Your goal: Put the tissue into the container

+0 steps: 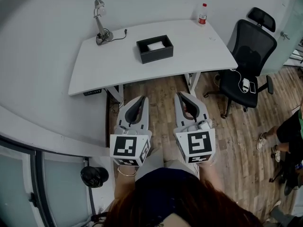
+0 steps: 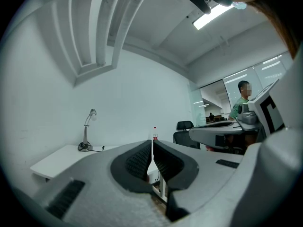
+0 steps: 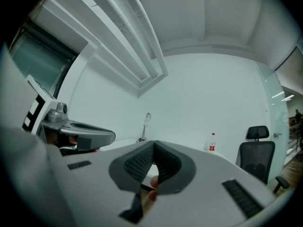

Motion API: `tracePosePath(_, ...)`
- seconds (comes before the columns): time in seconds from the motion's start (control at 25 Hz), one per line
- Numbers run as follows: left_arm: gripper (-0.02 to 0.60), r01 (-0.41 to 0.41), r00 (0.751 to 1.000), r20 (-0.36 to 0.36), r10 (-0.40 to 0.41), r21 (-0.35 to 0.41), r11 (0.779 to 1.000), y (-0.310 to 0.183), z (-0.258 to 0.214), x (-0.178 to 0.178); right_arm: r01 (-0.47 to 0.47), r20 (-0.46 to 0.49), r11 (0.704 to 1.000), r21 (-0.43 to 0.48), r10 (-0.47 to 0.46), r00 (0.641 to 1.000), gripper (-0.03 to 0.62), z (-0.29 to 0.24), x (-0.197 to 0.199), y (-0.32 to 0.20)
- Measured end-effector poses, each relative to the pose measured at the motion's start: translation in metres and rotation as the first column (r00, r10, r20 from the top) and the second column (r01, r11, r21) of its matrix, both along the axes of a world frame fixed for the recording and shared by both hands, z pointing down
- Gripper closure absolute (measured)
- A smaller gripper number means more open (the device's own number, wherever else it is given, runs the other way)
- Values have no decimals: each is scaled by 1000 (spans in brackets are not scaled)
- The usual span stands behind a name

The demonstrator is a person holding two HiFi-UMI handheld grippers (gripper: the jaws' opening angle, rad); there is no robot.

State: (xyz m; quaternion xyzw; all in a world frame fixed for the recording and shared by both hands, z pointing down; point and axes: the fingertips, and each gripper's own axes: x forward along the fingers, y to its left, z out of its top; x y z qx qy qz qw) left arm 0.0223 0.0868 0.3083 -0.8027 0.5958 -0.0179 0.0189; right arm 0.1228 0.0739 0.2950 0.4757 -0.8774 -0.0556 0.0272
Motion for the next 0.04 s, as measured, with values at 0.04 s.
tracePosePath(0.04, 552, 1, 1000, 1, -1, 0, 1000, 2, 0, 1, 0, -3, 1000, 3, 0, 1000, 575, 0, 1, 2)
